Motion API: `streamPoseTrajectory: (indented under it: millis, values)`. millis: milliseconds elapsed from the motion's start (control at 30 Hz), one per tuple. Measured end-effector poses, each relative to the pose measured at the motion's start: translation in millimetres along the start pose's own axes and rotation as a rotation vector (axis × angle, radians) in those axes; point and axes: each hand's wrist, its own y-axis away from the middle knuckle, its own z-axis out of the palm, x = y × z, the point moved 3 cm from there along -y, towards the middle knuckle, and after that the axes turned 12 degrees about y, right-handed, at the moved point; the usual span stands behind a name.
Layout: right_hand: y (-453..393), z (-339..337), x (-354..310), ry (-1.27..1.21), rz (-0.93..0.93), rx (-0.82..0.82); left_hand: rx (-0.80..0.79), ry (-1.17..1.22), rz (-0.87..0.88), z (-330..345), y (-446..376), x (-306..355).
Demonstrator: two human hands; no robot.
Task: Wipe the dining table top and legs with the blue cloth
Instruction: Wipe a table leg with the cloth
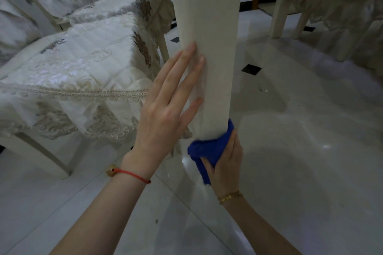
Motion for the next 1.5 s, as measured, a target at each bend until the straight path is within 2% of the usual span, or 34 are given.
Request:
streamPoseTrajectory:
  millis: [67, 133, 200, 333, 433, 533, 700, 833, 933, 1067, 1200, 1300, 1433, 1500]
  values:
    - [15, 4, 11, -0.032, 0.06, -0.105, 0.008, 0.012, 0.0, 0, 0, 1]
    - [12, 0, 8, -0.071, 0.065, -0.127, 0.006, 0.029, -0.008, 0, 0, 1]
    - [-7, -10, -10, -0.088, 0.031, -0.039, -0.007, 0.05, -0.021, 0, 1, 1]
    - [-42, -29, -49, 0.005, -0.021, 0.247, -0.012, 0.082, -0.027, 0, 0, 0]
    - [-44, -31, -55, -0.016, -0.057, 0.279, -0.012, 0.072, -0.027, 1, 0, -1]
    - [-33, -16, -33, -0.032, -0.043, 0.2, -0.006, 0.067, -0.024, 1, 0, -1]
    - [18, 18, 17, -0.137, 0.137, -0.139, -0.005, 0.088, -0.035, 0, 0, 0]
    - [26, 17, 24, -0.167, 0.115, -0.181, -0.02, 0.106, -0.048, 0, 0, 2]
    - [7, 4, 8, -0.151, 0.053, -0.121, -0.034, 0.103, -0.065, 1, 0, 2]
    - [-25, -20, -26, -0.175, -0.048, 0.082, -0.036, 0.094, -0.072, 1, 1, 3]
    - [-33, -26, -39, -0.168, -0.014, 0.185, -0.049, 0.103, -0.077, 0, 0, 4]
    - [-14, -8, -18, -0.147, 0.042, 0.094, -0.05, 0.092, -0.069, -1, 0, 4]
    - [34, 22, 34, -0.14, 0.197, -0.212, -0.05, 0.092, -0.069, 0, 2, 4]
    - [42, 28, 46, -0.113, 0.218, -0.276, -0.045, 0.095, -0.072, 0, 3, 5]
